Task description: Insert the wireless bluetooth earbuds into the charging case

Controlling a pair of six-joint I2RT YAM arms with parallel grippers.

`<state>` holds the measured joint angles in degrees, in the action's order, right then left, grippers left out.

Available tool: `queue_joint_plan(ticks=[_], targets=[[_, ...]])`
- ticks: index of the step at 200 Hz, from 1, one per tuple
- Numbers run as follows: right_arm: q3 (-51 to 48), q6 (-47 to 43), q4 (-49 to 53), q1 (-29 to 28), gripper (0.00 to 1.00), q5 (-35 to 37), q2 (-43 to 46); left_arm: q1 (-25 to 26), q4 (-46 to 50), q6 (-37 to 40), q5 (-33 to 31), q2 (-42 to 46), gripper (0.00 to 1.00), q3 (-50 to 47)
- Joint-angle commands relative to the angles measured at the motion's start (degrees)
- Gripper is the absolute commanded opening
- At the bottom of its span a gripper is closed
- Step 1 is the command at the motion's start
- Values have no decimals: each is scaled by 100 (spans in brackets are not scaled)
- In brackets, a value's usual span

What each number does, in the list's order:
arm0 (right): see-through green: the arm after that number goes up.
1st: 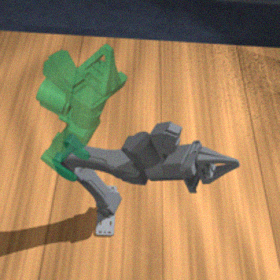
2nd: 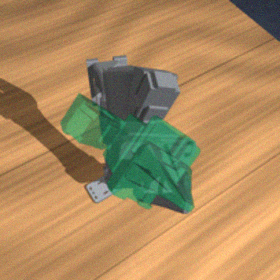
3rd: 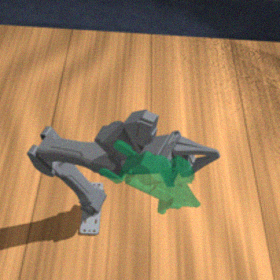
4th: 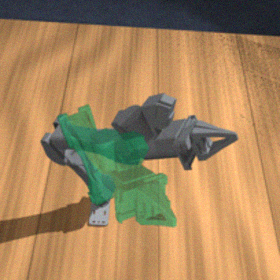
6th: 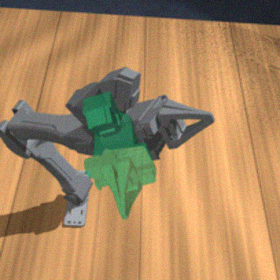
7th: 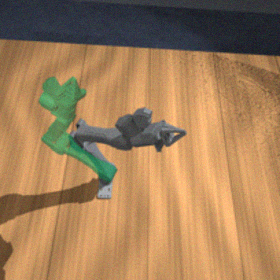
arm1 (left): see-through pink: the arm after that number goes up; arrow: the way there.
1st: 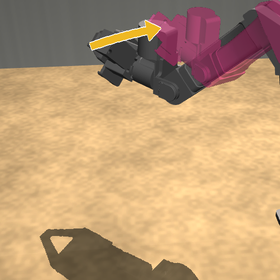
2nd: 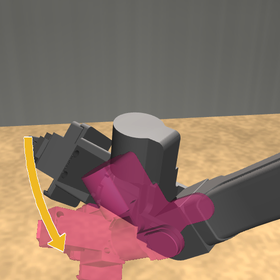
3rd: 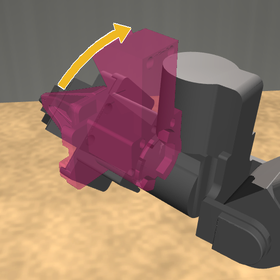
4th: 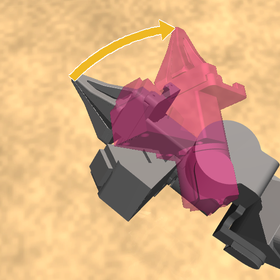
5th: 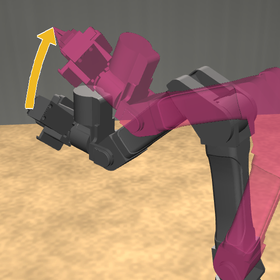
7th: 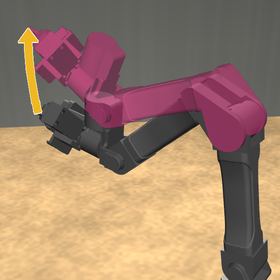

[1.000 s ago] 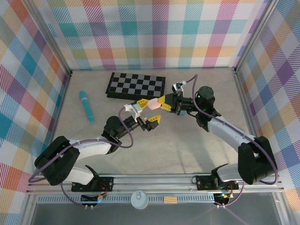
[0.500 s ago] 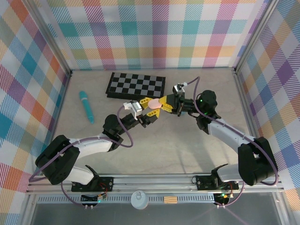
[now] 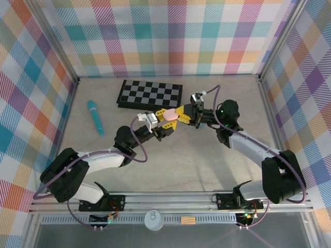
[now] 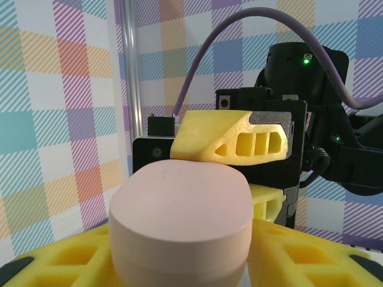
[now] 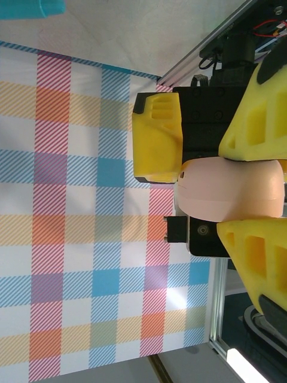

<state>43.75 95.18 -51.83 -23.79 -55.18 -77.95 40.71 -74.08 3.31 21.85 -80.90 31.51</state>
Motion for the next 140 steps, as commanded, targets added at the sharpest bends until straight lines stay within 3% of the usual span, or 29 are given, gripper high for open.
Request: queue_joint_plan(ticks=[1,25,48,97,140], targets=[[-65,-135,-115,-11,5,35,-1,51,-335,24,239,26,49,202],[-103,-89,-207,-11,5,50,-18,51,-335,-10,275,29,48,207],[-99,-131,-130,-11,5,34,-9,51,-326,-58,318,12,54,233],[-65,-104,-130,-11,5,33,16,51,-327,-50,372,-38,46,242],[-68,14,-327,-14,4,60,24,51,-331,-26,387,-92,52,242]])
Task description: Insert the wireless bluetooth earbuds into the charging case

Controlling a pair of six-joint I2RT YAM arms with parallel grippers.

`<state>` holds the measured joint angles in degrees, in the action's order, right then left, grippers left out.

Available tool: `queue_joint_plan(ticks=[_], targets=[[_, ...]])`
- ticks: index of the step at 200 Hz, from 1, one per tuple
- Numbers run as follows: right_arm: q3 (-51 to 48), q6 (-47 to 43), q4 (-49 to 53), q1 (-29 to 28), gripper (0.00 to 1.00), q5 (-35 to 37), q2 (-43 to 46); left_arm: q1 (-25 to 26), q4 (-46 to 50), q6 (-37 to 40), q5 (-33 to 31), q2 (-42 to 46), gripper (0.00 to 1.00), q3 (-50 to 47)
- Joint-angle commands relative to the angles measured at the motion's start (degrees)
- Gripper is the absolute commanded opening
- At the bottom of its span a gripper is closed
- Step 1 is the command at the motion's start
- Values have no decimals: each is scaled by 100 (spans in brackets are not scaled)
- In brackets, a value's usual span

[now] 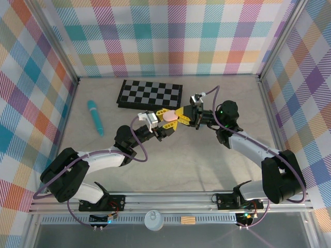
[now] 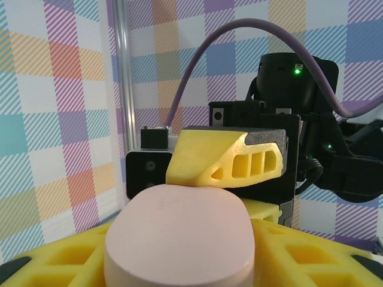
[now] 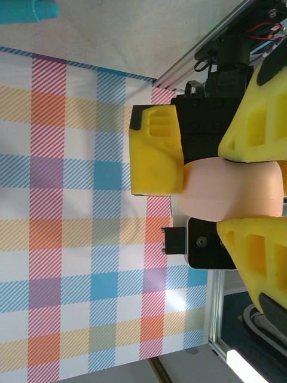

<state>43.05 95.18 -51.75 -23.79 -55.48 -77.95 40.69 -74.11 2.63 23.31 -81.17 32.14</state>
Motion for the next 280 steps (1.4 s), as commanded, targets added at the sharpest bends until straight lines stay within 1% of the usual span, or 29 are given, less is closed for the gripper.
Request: queue_joint_plan(ticks=[1,32,103,125,154,180,209,269,280], targets=[[2,16,-327,-8,4,86,25,53,-327,43,238,-66,52,179],[-10,-107,-112,-11,4,84,87,53,-331,43,246,-84,51,170],[7,-134,-76,-11,4,89,95,53,-324,79,324,-131,50,170],[45,-373,226,-11,4,76,163,51,-316,80,328,-129,48,137],[153,-865,877,-11,3,74,357,48,-315,88,305,-110,46,69],[185,-868,922,-11,3,81,355,45,-315,161,354,-98,44,64],[208,-822,845,-11,3,90,325,47,-308,176,385,-126,47,43],[266,-826,948,-12,2,64,360,37,-307,229,393,-161,49,29],[260,-802,904,-12,2,81,360,45,-306,239,410,-188,51,29]])
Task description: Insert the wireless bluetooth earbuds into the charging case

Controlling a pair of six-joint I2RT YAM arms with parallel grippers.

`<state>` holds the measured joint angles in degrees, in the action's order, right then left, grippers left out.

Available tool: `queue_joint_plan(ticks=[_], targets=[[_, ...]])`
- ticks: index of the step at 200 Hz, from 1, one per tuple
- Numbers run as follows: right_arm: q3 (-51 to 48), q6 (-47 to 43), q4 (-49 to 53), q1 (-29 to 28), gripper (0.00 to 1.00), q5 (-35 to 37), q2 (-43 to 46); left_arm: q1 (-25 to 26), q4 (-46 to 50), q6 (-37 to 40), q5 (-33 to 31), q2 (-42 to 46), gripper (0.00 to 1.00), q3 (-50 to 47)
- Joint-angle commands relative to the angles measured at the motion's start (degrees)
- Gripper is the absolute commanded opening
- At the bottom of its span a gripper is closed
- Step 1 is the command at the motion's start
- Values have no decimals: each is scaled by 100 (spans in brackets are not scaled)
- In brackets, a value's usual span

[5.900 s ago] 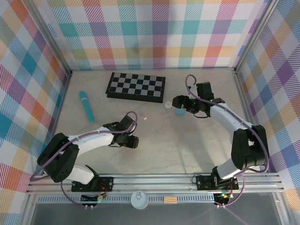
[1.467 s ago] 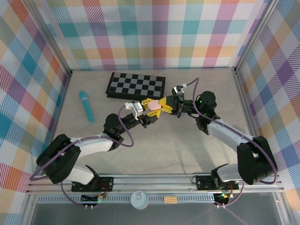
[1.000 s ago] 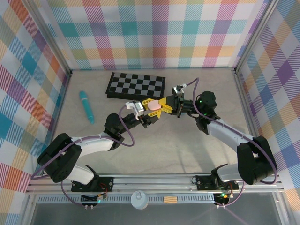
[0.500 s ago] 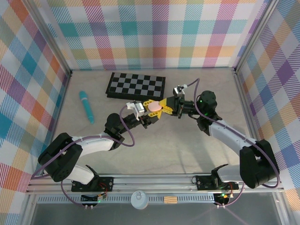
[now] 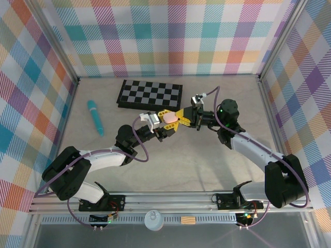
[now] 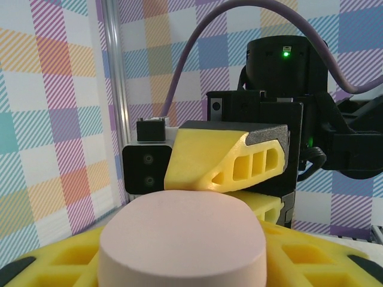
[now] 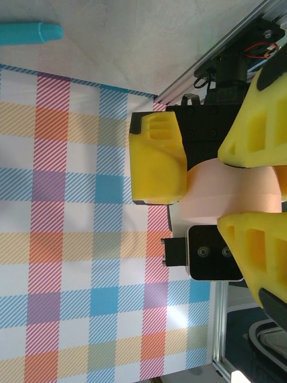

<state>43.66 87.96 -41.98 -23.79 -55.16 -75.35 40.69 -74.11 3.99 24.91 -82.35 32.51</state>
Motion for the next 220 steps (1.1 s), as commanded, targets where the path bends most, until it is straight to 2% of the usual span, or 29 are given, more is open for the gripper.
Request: queue_joint_plan(ticks=[1,36,70,87,98,124,147,167,188,204,220], targets=[[201,-84,-73,-12,2,44,100,45,-302,103,251,-66,52,-8],[248,-260,193,-12,2,48,167,44,-299,90,211,-85,55,-17],[276,-542,779,-11,3,77,207,34,-211,33,-27,-110,50,13],[286,-763,1116,-11,8,148,242,36,-234,-12,43,-239,36,53],[330,-1007,1507,-4,12,223,290,20,-245,33,37,-348,34,40],[594,-1986,3006,56,14,610,467,-83,-263,68,-31,-552,48,40],[924,-3279,4665,89,27,1432,684,-256,-236,-7,-46,-597,60,-58],[1104,-4145,5691,103,41,2233,737,-397,-118,44,-186,-618,69,-244],[989,-4529,5918,98,53,2706,702,-444,730,366,-518,-429,75,-412],[811,-4708,5875,103,58,2862,584,-455,1483,266,-901,-247,82,-431],[696,-4829,5867,95,60,3008,360,-464,1645,44,-1146,-168,86,-581]])
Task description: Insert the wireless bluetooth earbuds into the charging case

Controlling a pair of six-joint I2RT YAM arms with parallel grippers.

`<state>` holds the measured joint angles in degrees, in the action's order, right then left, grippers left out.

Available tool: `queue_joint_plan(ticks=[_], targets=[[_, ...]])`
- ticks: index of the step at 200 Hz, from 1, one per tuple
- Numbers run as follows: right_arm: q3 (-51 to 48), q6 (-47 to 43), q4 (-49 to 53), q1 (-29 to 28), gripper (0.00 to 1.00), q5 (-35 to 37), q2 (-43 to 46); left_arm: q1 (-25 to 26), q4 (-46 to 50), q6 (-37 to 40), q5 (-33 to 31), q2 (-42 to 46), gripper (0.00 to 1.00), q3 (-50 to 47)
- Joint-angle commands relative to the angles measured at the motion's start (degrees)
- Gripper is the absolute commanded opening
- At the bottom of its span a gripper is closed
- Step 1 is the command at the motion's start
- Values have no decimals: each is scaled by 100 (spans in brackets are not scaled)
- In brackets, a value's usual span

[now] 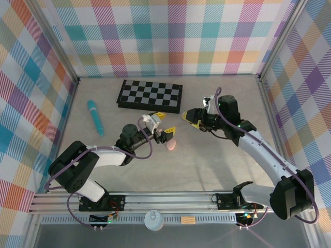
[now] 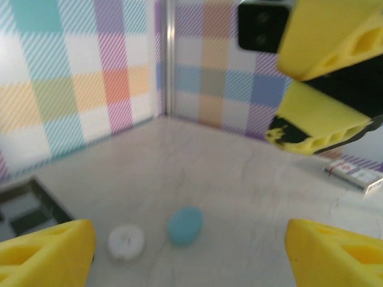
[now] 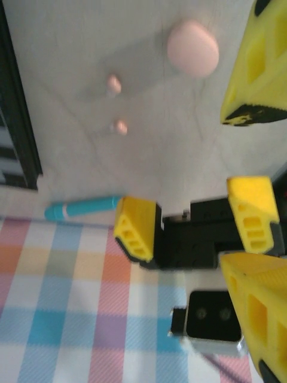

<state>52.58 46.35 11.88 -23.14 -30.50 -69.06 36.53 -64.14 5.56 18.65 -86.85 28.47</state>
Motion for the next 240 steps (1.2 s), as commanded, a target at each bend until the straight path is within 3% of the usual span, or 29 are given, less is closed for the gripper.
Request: queue_joint_plan(ticks=[1,27,50,130,176,240], targets=[[-204,-673,477,29,60,553,-281,-49,648,-133,-529,291,86,-189],[-385,-709,261,-55,62,714,-724,-84,720,-632,-1149,473,91,-501],[86,-604,1024,-265,63,1030,-1509,-111,701,-873,-1710,800,97,-923],[2197,257,2932,-1732,65,3083,-3619,-111,2405,-697,-2283,2740,100,-1663],[2795,908,3133,-1892,65,3067,-4233,-103,2753,-537,-2314,3245,100,-1879],[3307,1075,3312,-1925,59,2780,-4795,-29,2979,-372,-2314,3407,100,-1924]])
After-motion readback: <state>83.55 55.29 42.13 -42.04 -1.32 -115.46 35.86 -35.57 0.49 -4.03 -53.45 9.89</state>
